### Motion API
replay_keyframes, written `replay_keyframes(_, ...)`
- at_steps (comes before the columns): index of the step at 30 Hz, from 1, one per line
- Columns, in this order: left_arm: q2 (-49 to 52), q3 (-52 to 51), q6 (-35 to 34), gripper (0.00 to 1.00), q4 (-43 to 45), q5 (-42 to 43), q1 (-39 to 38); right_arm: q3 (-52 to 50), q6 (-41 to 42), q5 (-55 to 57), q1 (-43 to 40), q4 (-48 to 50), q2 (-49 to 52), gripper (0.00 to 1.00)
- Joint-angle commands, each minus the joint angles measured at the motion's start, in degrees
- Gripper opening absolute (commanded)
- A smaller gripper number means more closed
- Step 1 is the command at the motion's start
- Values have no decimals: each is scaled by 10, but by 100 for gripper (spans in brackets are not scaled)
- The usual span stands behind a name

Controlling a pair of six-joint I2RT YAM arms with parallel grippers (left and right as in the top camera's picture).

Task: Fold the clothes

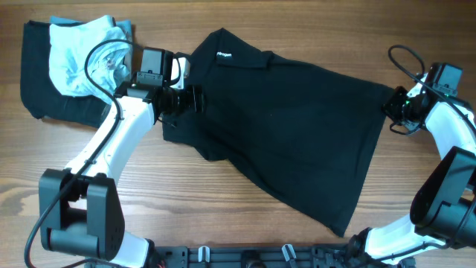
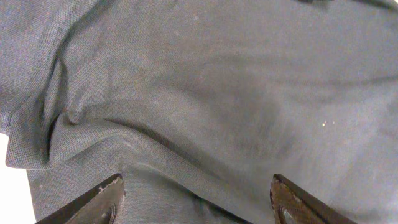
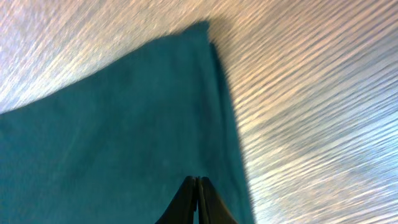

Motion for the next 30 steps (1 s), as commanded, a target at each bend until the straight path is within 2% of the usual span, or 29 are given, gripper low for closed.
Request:
replay_keyframes(1, 0, -3, 5, 65, 2, -1, -3, -11, 20, 5, 0, -27, 31, 4)
replay_keyframes(8, 0, -3, 5, 63, 0, -1, -4, -19, 45, 24, 0, 12, 115, 4)
replay_keyframes(10, 0, -3, 5, 66, 0, -1, -4, -19, 46, 31, -3, 23, 131, 4)
replay_keyframes(14, 0, -3, 5, 73, 0, -1, -4, -17, 99, 75, -21, 44, 136, 4)
replay_keyframes(20, 0, -3, 5, 77, 0, -1, -4, 80, 92, 78, -92, 11, 136, 4)
replay_keyframes(23, 0, -3, 5, 79, 2, -1, -4, 157, 21, -20, -114, -28, 129, 7)
replay_keyframes(25, 0, -3, 5, 80, 5, -1, -4, 187, -19, -94, -114, -62, 119, 18)
replay_keyframes(28, 0, -3, 5, 81, 11, -1, -4, 198, -37, -159, -93, -116, 108, 20)
replay_keyframes(30, 0, -3, 5, 80, 11, -1, -4, 194, -37, -156, -68, -150, 111, 20)
